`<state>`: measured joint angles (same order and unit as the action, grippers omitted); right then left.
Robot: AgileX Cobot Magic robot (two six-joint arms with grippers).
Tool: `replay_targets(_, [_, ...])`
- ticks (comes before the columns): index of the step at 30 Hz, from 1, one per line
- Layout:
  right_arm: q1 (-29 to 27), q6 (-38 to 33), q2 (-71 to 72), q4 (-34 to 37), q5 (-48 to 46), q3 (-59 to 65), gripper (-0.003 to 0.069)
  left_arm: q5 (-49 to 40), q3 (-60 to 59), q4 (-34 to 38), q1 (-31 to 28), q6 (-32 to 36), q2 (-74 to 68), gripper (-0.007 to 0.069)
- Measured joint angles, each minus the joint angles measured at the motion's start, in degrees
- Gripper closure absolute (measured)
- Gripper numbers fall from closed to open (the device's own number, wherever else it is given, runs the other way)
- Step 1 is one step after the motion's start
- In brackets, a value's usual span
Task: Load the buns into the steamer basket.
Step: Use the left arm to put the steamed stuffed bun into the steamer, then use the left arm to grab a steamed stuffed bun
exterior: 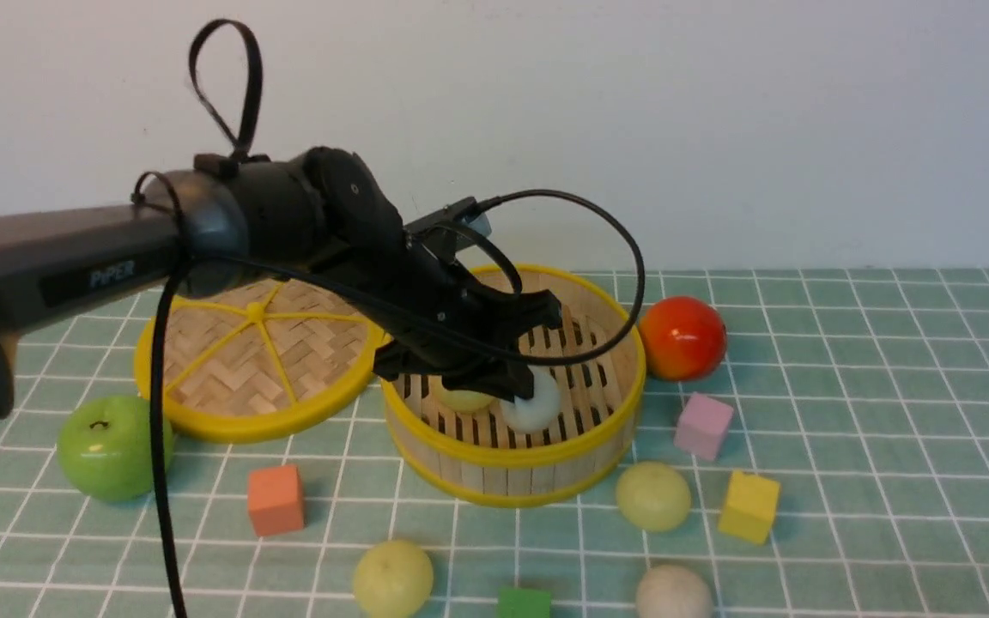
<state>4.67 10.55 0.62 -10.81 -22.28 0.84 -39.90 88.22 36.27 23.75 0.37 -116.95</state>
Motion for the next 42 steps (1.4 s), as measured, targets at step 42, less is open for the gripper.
replay_targets(42, [0.0,0.0,0.0,0.0,0.0,0.0,0.042,-7.84,-25.98,-17.08,7.72,-1.04,25.98,0.0387])
